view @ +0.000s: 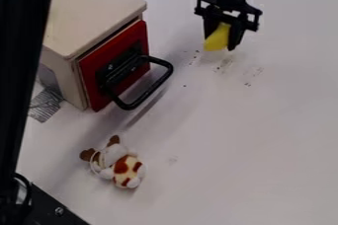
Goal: Move the banana to the center of the table
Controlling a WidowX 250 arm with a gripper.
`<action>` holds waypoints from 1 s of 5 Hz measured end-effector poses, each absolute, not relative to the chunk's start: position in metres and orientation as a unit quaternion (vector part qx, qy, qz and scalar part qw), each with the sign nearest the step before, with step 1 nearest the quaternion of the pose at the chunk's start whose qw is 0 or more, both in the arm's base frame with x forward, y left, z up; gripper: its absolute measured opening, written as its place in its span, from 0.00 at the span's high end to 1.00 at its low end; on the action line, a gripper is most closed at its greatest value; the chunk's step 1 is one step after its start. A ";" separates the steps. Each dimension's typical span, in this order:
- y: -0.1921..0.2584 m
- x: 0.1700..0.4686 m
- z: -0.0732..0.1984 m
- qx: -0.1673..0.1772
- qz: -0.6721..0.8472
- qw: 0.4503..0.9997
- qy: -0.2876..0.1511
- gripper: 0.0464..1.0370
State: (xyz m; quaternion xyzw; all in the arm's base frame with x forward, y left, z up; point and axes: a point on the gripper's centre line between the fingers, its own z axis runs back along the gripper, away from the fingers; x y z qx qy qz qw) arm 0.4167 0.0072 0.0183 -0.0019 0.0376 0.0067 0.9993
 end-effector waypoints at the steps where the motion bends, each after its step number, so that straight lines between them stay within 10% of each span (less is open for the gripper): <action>1: 0.003 0.423 0.008 0.004 -0.001 1.000 0.018 0.49; 2: 0.003 0.420 0.003 0.005 -0.008 1.000 0.018 0.44; 3: 0.004 0.414 0.010 0.014 -0.017 1.000 0.014 0.14; 5: -0.006 0.397 0.086 0.009 -0.025 0.999 -0.041 0.04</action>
